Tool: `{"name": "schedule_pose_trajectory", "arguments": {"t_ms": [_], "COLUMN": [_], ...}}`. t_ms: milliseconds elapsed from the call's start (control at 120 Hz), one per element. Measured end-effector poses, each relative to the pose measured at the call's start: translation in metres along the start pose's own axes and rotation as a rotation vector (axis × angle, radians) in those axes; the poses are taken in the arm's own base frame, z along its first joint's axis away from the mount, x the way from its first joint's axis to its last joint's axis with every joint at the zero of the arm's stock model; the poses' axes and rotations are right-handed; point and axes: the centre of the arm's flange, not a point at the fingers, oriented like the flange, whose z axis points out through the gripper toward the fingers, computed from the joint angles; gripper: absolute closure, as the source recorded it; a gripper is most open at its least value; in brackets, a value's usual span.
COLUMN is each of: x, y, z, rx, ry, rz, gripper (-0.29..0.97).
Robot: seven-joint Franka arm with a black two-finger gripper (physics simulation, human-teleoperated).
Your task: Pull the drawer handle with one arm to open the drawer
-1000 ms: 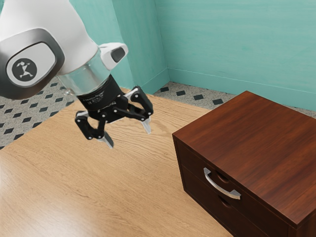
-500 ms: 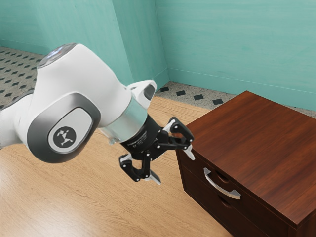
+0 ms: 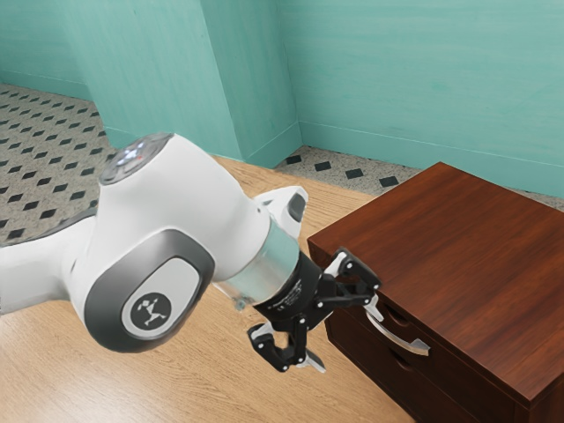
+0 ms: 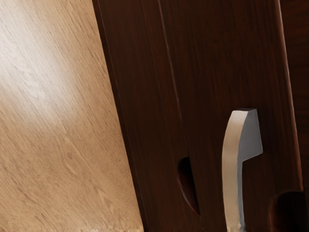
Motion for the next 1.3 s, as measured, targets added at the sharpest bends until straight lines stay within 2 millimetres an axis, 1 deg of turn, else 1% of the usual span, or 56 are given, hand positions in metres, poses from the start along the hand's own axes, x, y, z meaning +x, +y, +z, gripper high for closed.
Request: {"name": "schedule_pose_trajectory", "arguments": {"t_ms": [133,342,583,1000,1300], "x": [-0.006,-0.006,-0.003,0.001,0.001], "y": [0.0,-0.007,-0.007,-0.002,-0.002], "z": [0.003,0.009,0.011,0.021,0.022], "rx": [-0.014,-0.015,-0.019,-0.007,-0.006], "ry": [0.0,0.003,0.005,-0.001,0.0], "rz": [-0.017,-0.052,-0.082,-0.113,-0.124], "gripper": [0.03,0.03,0.03,0.03,0.03]}}
